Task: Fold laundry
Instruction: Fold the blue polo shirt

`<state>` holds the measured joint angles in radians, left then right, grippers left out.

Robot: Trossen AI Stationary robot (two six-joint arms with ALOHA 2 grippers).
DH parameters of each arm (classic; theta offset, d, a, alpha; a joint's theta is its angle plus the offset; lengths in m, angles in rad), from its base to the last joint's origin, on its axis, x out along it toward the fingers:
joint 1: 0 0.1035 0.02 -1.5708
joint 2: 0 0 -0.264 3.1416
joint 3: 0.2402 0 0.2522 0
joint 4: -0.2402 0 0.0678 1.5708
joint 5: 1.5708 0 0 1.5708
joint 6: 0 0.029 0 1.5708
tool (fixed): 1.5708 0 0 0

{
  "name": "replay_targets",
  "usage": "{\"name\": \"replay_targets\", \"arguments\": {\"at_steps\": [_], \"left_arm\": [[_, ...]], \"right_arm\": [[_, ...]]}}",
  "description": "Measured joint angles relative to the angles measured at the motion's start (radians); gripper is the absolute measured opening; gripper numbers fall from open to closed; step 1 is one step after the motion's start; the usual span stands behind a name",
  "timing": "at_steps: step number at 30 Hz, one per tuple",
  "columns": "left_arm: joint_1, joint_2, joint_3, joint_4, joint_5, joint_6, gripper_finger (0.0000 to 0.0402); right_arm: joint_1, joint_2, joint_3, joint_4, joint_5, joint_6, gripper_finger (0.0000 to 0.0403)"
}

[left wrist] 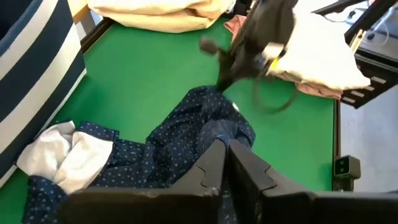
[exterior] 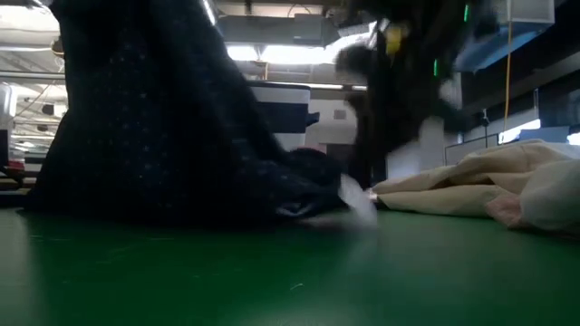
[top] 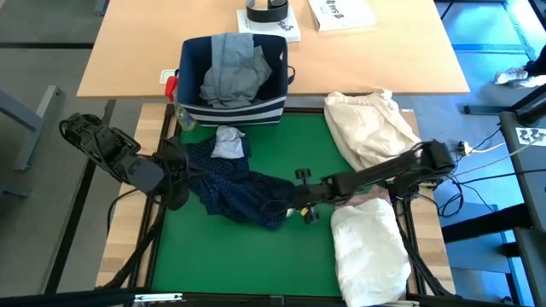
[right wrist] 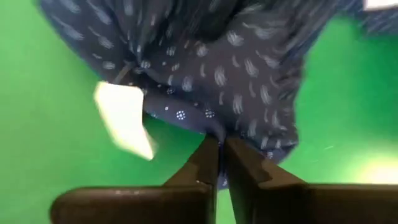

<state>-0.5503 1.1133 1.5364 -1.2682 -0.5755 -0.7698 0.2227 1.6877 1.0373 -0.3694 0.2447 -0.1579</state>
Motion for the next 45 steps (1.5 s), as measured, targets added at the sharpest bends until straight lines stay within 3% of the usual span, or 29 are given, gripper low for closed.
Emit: {"name": "replay_targets", "arguments": {"at_steps": [10,19,30,37,45], "left_arm": [[0.0,0.0,0.0,-0.004,0.014,0.104,0.0087],[0.0,0.063,0.0,0.13,-0.06,0.1,0.012],[0.003,0.332,0.0,0.323,-0.103,0.086,0.0117],[0.018,0.499,0.0,0.468,-0.239,0.126,0.0117],[0.077,0.608,0.0,0.585,-0.246,0.076,0.0117]], "right_arm": [[0.004,-0.186,0.36,-0.315,-0.135,0.245,0.0009],[-0.048,-0.204,0.685,-0.504,-0.084,0.333,0.001],[-0.147,-0.202,0.734,-0.529,-0.08,0.298,0.001],[-0.145,-0.202,0.734,-0.525,-0.117,0.219,0.0009],[-0.145,-0.202,0.734,-0.525,-0.159,0.172,0.0011]]}}
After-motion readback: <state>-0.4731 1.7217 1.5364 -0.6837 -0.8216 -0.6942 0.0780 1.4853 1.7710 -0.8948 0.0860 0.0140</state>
